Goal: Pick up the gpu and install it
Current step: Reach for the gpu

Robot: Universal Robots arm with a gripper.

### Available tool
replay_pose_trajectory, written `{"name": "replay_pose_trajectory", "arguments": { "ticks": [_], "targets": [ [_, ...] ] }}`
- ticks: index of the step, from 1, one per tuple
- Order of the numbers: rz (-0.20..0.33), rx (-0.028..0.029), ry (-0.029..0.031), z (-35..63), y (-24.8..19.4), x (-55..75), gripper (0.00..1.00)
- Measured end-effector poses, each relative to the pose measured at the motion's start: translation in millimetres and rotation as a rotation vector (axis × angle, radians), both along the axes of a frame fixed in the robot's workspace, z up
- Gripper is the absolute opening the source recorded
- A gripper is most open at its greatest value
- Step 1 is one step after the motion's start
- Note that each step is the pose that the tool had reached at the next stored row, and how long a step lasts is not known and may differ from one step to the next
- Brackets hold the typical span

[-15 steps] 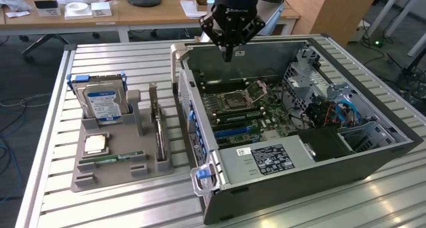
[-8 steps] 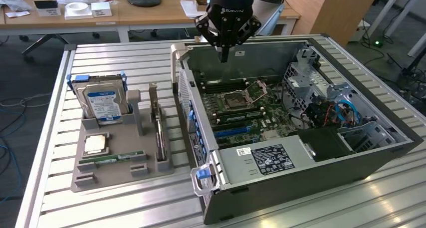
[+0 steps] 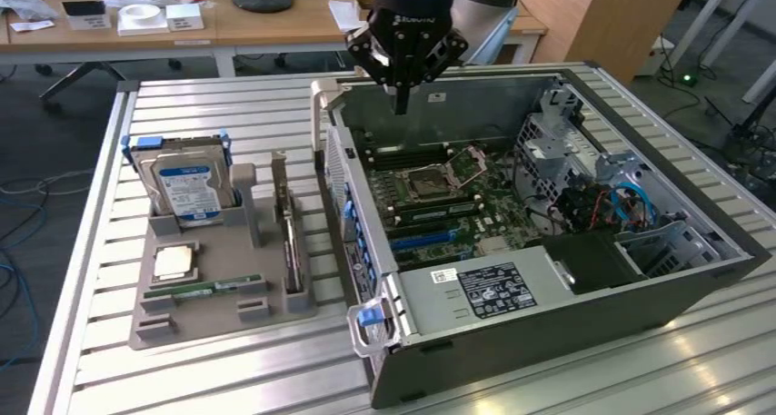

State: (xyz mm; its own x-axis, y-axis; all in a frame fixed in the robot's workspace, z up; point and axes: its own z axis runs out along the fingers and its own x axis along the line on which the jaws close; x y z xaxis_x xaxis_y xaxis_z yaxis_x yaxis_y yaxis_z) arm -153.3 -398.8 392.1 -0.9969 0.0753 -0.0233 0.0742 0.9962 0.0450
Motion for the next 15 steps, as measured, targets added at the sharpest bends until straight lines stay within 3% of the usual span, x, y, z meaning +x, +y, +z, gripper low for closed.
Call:
{"name": "replay_pose_trajectory", "arguments": {
  "ticks": [15],
  "targets": [
    [0.0,0.0001,0.0,-0.7,0.1,-26.5,0.11]
  ]
}}
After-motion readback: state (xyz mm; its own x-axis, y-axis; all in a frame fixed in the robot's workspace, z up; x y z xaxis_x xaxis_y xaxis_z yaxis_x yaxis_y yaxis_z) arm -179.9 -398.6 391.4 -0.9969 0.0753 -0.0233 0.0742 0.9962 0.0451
